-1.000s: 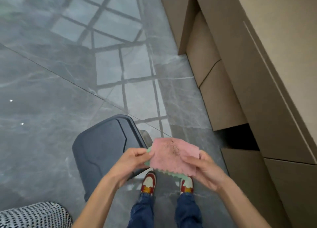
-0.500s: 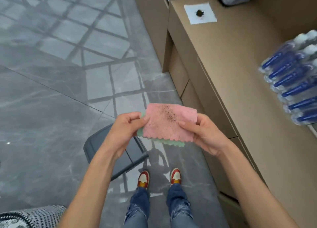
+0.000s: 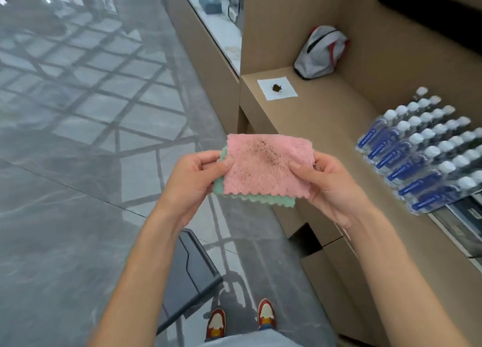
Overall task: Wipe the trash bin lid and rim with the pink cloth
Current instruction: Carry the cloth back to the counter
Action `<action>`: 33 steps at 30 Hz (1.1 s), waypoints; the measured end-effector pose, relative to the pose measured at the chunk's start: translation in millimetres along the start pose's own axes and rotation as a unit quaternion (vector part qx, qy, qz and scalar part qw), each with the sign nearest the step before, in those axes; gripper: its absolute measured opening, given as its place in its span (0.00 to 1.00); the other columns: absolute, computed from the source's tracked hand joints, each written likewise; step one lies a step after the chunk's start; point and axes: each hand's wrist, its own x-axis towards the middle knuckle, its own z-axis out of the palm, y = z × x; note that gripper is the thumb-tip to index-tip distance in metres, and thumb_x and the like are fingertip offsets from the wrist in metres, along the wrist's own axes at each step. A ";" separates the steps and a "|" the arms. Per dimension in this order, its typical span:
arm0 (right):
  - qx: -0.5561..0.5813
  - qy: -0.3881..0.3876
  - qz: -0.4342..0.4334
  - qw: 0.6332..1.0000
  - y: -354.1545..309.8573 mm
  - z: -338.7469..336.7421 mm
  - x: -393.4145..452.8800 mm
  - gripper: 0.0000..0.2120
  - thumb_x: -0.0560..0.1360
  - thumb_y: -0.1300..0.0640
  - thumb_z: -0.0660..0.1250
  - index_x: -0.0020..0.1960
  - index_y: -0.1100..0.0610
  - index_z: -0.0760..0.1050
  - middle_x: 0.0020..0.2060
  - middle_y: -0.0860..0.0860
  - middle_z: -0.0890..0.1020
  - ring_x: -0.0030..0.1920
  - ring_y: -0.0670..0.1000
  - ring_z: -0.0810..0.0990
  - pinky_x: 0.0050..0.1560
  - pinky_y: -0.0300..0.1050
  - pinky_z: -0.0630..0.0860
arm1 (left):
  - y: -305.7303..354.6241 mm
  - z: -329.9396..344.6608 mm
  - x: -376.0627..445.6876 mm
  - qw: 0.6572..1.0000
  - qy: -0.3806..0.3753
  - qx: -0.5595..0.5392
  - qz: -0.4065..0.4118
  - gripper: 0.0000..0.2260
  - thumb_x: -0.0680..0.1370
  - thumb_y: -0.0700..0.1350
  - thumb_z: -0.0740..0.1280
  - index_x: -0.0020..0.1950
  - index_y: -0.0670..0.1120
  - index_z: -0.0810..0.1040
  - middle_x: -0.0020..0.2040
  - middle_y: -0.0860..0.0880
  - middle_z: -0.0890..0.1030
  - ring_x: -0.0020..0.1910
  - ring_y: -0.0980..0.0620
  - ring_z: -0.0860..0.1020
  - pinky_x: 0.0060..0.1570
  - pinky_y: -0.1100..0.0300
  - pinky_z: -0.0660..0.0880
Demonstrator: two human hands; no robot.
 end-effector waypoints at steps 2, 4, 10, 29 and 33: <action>-0.018 0.008 0.001 1.000 -4.5 7.5 2.9 0.17 0.73 0.67 0.67 0.62 0.65 0.79 0.55 0.60 0.87 0.51 0.54 0.88 0.51 0.47 0.87 | 6.0 -3.3 3.3 1.000 -0.002 0.011 0.002 0.08 0.80 0.38 0.68 0.54 0.42 0.86 0.47 0.44 0.88 0.44 0.52 0.87 0.42 0.63 0.81; -0.016 0.016 0.001 1.000 -4.0 11.3 4.7 0.17 0.74 0.67 0.67 0.63 0.65 0.78 0.54 0.60 0.87 0.50 0.54 0.89 0.50 0.47 0.87 | 7.0 -9.6 7.4 1.000 -0.007 0.007 0.001 0.08 0.79 0.38 0.68 0.55 0.42 0.86 0.49 0.44 0.88 0.45 0.52 0.87 0.42 0.63 0.81; -0.017 0.064 -0.018 0.998 0.3 18.0 5.9 0.20 0.75 0.67 0.67 0.67 0.66 0.76 0.58 0.61 0.86 0.53 0.55 0.88 0.52 0.49 0.86 | 6.9 -19.4 27.3 0.998 -0.064 -0.025 0.006 0.09 0.79 0.39 0.68 0.54 0.45 0.87 0.52 0.42 0.88 0.49 0.49 0.87 0.46 0.61 0.82; 0.023 0.140 -0.017 0.990 -59.7 -109.3 115.9 0.26 0.72 0.68 0.67 0.70 0.66 0.74 0.56 0.61 0.87 0.48 0.53 0.89 0.45 0.45 0.87 | -13.0 53.6 200.0 0.997 -0.039 0.024 -0.069 0.09 0.80 0.39 0.67 0.58 0.42 0.84 0.49 0.44 0.88 0.44 0.51 0.87 0.42 0.61 0.82; 0.027 0.149 -0.032 0.988 -94.5 -153.7 143.1 0.26 0.72 0.67 0.67 0.70 0.66 0.74 0.59 0.62 0.85 0.49 0.53 0.89 0.48 0.47 0.87 | -6.7 92.4 256.7 0.995 -0.050 0.032 -0.074 0.09 0.80 0.39 0.67 0.54 0.46 0.86 0.48 0.45 0.89 0.45 0.52 0.87 0.42 0.62 0.81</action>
